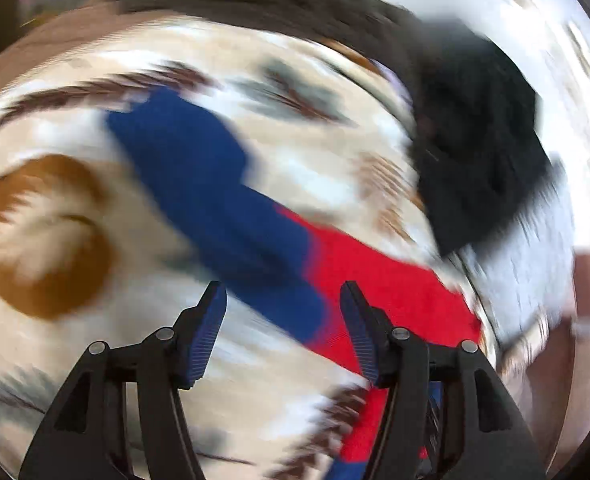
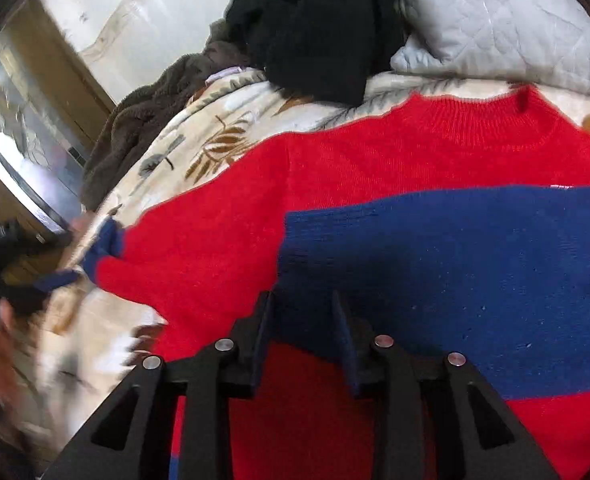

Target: Fold small clothes

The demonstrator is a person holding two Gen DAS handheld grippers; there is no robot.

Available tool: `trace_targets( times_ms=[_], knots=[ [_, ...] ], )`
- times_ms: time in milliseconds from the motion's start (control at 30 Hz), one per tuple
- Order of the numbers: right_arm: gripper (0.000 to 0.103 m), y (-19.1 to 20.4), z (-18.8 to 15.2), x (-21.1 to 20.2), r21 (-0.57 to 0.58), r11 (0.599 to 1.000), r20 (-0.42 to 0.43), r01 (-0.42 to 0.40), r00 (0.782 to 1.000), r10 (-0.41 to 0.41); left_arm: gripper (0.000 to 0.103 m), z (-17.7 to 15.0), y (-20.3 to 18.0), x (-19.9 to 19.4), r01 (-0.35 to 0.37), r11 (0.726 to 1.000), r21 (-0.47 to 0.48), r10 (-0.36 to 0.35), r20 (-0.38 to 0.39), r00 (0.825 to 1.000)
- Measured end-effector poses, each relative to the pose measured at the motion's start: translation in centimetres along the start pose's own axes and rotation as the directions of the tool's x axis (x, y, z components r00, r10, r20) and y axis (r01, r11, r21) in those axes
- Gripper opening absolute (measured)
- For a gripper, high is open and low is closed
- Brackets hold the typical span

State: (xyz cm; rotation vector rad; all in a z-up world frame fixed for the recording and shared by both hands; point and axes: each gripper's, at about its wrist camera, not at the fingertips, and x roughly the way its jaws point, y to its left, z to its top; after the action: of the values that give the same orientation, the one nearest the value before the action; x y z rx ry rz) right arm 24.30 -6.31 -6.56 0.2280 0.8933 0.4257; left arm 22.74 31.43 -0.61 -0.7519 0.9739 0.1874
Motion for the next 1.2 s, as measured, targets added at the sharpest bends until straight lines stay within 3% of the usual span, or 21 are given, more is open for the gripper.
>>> trace_targets(
  times_ms=[133,267,333,367,400,433,500,733,800,1033,1200],
  knots=[
    [0.037,-0.2,0.5,0.5,0.016,0.999,0.005,-0.033,0.999,0.033,0.058,2.1,4.6,1.4,-0.014,0.988,-0.152,0.012,-0.014,1.000],
    [0.037,-1.1,0.2,-0.2,0.044,0.997,0.013,-0.070,0.998,0.069,0.058,2.9,6.0,4.0,0.096,0.961,-0.261,-0.109,-0.035,0.993],
    [0.037,-1.0,0.3,-0.1,0.043,0.997,0.013,-0.068,0.998,0.068,0.058,3.3,6.3,4.2,0.137,0.946,-0.292,-0.141,0.008,0.990],
    [0.037,-1.1,0.3,-0.4,0.043,0.997,0.013,-0.068,0.998,0.068,0.052,3.5,6.2,4.2,0.158,0.942,-0.295,-0.159,0.022,0.987],
    [0.037,-1.1,0.3,-0.4,0.043,0.997,0.013,-0.069,0.998,0.069,0.024,3.7,5.9,4.6,0.176,0.939,-0.296,-0.177,0.026,0.984],
    [0.037,-1.3,0.2,-0.6,0.044,0.996,0.013,-0.071,0.997,0.070,0.009,4.1,5.9,4.9,0.179,0.937,-0.301,-0.182,0.018,0.983],
    [0.037,-1.3,0.2,-0.7,0.047,0.996,0.012,-0.073,0.997,0.073,0.005,4.1,5.8,5.0,0.199,0.926,-0.321,-0.208,0.008,0.978],
    [0.036,-0.9,0.3,-1.8,0.009,1.000,0.001,-0.014,1.000,0.014,0.005,3.2,3.0,0.9,0.218,0.949,-0.229,-0.210,0.060,0.976],
    [0.041,-1.3,0.2,-2.8,-0.001,1.000,0.008,0.007,1.000,-0.007,0.005,2.7,1.5,-0.1,0.226,0.954,-0.197,-0.218,0.061,0.974],
    [0.045,-8.0,-0.4,-7.9,0.079,0.987,0.028,0.140,0.989,-0.143,0.005,-0.1,-5.7,-2.0,0.259,0.964,-0.069,-0.257,0.032,0.966],
    [0.053,-13.2,-1.4,-11.5,0.103,0.961,0.041,0.257,0.964,-0.263,0.005,-3.0,-11.3,-2.0,0.276,0.961,0.019,-0.275,-0.017,0.961]
  ],
)
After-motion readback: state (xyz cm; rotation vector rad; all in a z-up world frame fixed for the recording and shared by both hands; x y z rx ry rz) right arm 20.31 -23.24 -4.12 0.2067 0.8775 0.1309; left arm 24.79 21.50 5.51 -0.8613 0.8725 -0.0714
